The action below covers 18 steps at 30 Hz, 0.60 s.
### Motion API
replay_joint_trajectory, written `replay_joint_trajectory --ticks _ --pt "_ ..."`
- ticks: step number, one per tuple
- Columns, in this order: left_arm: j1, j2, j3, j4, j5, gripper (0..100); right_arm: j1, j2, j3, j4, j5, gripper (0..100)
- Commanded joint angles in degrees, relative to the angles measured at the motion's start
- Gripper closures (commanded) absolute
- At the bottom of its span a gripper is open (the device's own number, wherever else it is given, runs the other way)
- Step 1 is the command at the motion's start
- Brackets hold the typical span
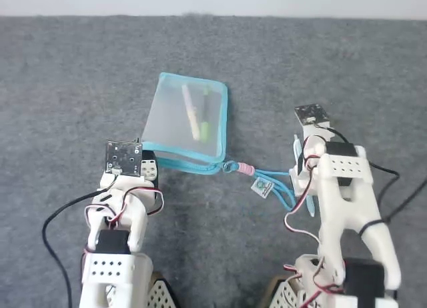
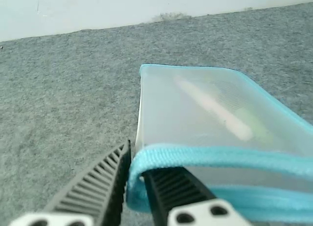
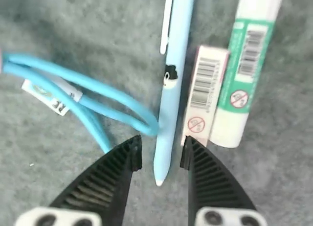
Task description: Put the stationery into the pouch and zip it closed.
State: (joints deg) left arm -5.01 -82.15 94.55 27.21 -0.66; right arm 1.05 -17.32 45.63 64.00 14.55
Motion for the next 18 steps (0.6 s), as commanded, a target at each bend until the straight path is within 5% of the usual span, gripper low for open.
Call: replay_joint_trajectory --ticks 1,18 --pt "0.0 -1.0 -2.3 -2.0 0.1 99 -0.6 1.5 -1.9 -1.6 -0.1 86.5" --pt "0.0 -1.0 -2.3 -2.0 0.1 99 3.6 4.6 1.9 -1.6 1.9 86.6"
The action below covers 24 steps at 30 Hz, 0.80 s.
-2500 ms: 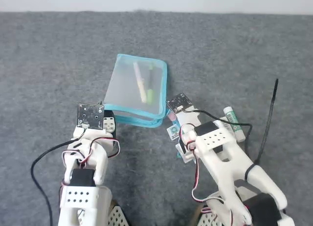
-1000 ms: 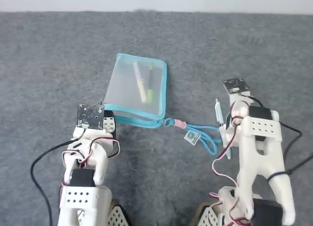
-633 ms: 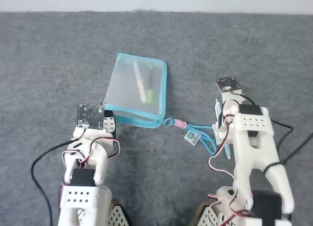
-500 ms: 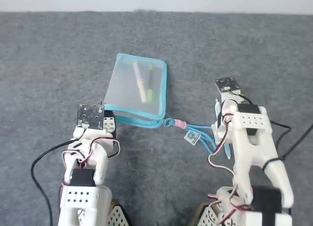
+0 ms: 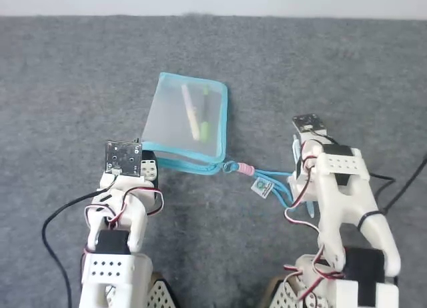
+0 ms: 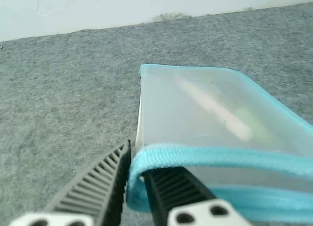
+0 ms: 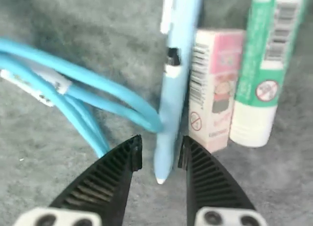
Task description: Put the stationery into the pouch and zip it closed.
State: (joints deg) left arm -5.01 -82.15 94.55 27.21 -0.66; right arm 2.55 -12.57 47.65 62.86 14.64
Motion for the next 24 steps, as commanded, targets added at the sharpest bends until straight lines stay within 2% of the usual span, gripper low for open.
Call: replay_joint_trajectory --ticks 1,6,10,15,19,24 --pt "0.0 -1.0 -2.3 -2.0 0.1 99 2.4 -0.1 0.4 -0.7 2.7 86.6" --pt "0.0 -1.0 -2.3 -2.0 0.1 99 3.4 -0.1 3.1 -2.2 4.0 87.5" --pt "0.0 -1.0 -2.3 -2.0 0.1 99 5.0 -0.1 3.2 -3.9 4.0 96.5" --pt "0.0 -1.0 -2.3 -2.0 0.1 99 5.3 -0.6 3.2 -4.2 4.0 97.6" --pt "-0.1 -1.0 -2.3 -2.0 0.1 99 9.5 -2.8 1.8 -3.6 4.0 99.2" --pt "-0.1 -1.0 -2.3 -2.0 0.1 99 11.7 -12.6 -3.1 5.1 4.3 99.0"
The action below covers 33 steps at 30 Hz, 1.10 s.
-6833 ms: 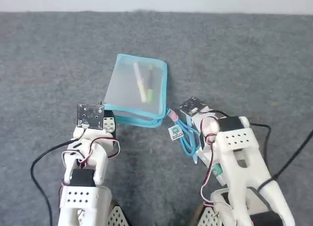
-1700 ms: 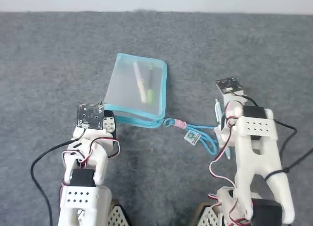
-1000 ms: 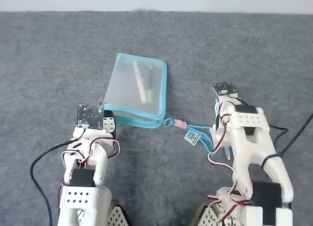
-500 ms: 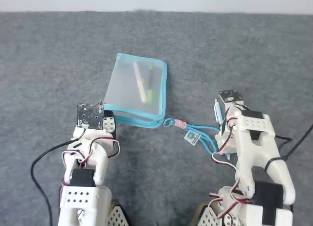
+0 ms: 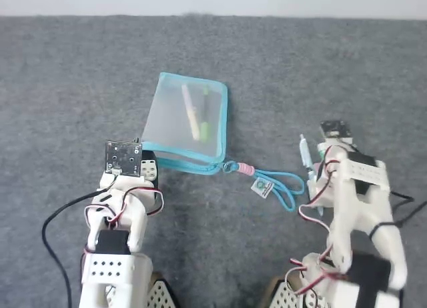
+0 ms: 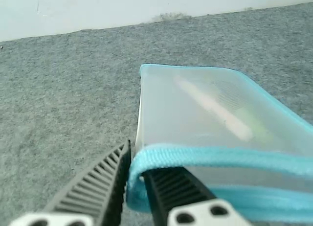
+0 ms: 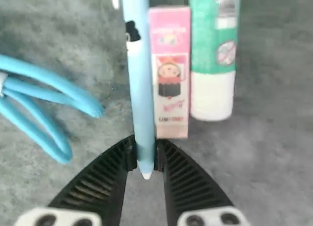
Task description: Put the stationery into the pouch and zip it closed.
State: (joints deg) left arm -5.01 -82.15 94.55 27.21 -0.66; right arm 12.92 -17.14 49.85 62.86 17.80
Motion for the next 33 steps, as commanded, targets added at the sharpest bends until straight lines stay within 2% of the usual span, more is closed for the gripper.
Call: replay_joint_trajectory --ticks 1,5,10,17,22,29,33 --pt "-0.1 -1.0 -2.3 -2.0 0.1 99 0.5 -10.8 -6.5 7.5 1.2 99.0" --pt "-0.1 -1.0 -2.3 -2.0 0.1 99 -5.8 -21.6 -10.4 16.4 1.3 99.0" --pt "0.0 -1.0 -2.3 -2.0 0.1 99 -18.3 -31.7 -13.6 25.6 1.4 99.0" --pt "0.0 -0.9 -2.3 -2.0 0.1 99 -37.6 -37.7 -13.9 32.8 8.2 99.0" --pt "0.2 -0.8 -2.3 -2.0 0.1 99 -48.8 -39.6 -13.9 33.0 9.0 99.0" --pt "0.4 -0.7 -2.3 -2.0 0.1 99 -50.6 -38.9 -13.9 30.9 6.2 99.0" --pt "0.4 -0.7 -2.3 -2.0 0.1 99 -50.3 -33.5 -14.0 27.5 4.3 98.9"
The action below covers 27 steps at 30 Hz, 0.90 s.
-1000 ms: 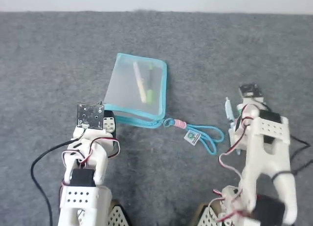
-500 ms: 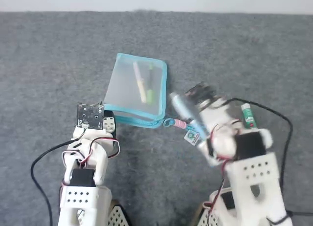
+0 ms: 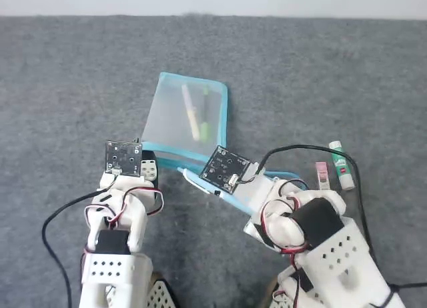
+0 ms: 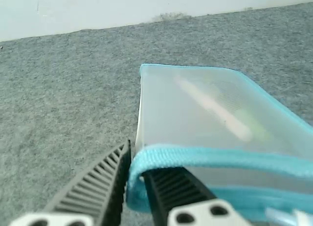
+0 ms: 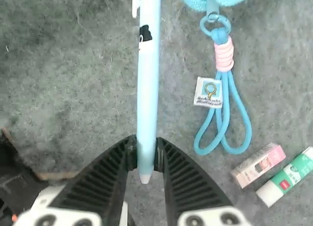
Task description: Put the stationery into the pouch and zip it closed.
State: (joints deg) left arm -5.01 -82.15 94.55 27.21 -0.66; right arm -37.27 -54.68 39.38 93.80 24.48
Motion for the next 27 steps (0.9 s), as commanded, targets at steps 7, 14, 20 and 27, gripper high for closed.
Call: replay_joint_trajectory --ticks 7,14,20,27 --pt "3.0 -0.9 -2.1 -0.8 0.1 99 0.0 20.7 -8.5 -14.0 -4.6 98.8" --pt "6.2 -1.0 -1.9 1.1 0.1 99 9.7 37.5 -22.8 -15.1 -13.1 98.7" --pt "9.6 -0.9 -1.5 1.2 0.1 99 16.0 45.6 -31.6 -14.6 -20.2 98.6" --pt "12.3 -1.0 -0.7 1.1 -1.2 99 7.6 49.8 -38.8 -11.5 -19.7 93.2"
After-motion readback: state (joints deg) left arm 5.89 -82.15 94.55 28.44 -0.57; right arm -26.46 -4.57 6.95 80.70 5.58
